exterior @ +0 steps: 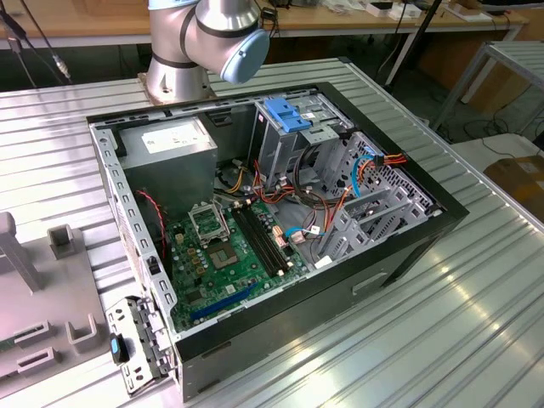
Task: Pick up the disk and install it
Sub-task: 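Pick up the disk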
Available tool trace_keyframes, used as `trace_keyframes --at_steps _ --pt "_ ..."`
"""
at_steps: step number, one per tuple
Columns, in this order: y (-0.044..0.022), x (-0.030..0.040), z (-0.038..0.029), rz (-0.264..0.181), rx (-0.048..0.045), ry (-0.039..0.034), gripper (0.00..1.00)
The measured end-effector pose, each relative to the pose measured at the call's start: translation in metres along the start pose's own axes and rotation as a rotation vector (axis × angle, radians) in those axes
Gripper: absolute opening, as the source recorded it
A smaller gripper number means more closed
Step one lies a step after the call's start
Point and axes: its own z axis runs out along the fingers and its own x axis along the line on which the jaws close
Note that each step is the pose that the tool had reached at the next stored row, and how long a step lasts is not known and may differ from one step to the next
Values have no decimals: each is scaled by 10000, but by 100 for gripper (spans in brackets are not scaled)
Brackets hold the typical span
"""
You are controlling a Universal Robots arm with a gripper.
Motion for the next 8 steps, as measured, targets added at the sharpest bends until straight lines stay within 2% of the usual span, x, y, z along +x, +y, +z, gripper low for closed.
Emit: trace_keyframes --at_steps 2,6,7,8 --pt "0 1 -78 0 1 -1 37" --pt "-1 1 -159 0 0 -1 37" --pt "-2 1 -215 0 0 0 37" --pt "-2 2 -228 0 0 0 37"
